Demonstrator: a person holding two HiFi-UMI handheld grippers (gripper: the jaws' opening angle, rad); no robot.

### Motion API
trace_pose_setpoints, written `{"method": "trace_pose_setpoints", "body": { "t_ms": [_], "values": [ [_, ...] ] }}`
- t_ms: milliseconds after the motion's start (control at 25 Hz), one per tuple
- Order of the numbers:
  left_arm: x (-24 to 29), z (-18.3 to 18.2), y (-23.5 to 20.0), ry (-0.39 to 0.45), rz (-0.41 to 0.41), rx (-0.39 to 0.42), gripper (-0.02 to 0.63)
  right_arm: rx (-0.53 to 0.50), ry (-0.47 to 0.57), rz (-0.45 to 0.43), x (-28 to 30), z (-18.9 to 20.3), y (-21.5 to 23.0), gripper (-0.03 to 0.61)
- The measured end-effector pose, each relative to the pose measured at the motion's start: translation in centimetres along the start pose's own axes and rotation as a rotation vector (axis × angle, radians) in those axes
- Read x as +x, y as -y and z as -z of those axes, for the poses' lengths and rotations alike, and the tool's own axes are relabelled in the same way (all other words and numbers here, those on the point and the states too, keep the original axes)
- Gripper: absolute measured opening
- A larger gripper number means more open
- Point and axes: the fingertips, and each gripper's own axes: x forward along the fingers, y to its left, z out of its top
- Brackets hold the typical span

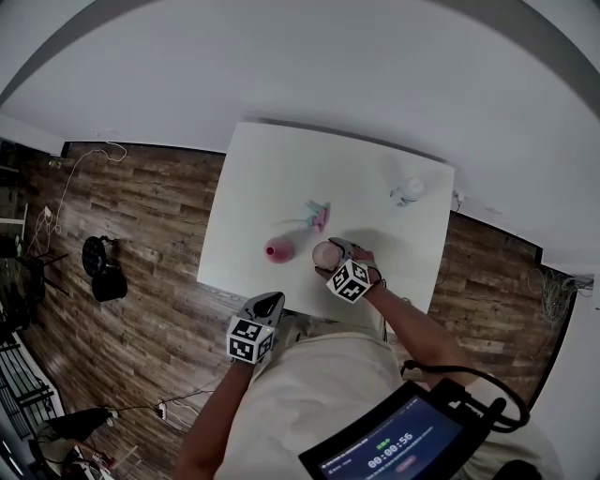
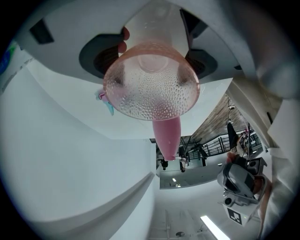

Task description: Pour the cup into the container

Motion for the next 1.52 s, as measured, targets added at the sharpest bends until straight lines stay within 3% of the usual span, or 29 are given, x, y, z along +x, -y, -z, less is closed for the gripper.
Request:
{"method": "trace_pose_setpoints", "body": {
  "t_ms": [400, 640, 840, 1520],
  "values": [
    [0.3, -0.1, -0.3, 0.0, 0.0, -0.002, 0.009, 0.002, 0.008, -0.006, 0.2, 0.8, 0.1, 0.383],
    [0.3, -0.1, -0.4, 0.003, -0.001, -0.003, 0.009, 0.021, 0.038, -0.016, 0.2, 0.1, 0.0, 0.442],
    [0.1, -0.2, -0.7, 0.02, -0.012, -0.007, 0.009, 0.034, 0.093, -0.002, -1.0, -1.3, 0.0, 0.446],
    [0.3, -3.0, -1.5, 0.116, -0.026, -0.019, 0.009, 0.08, 0.246, 0.156, -9.8, -6.3, 2.2, 0.445]
  ]
}}
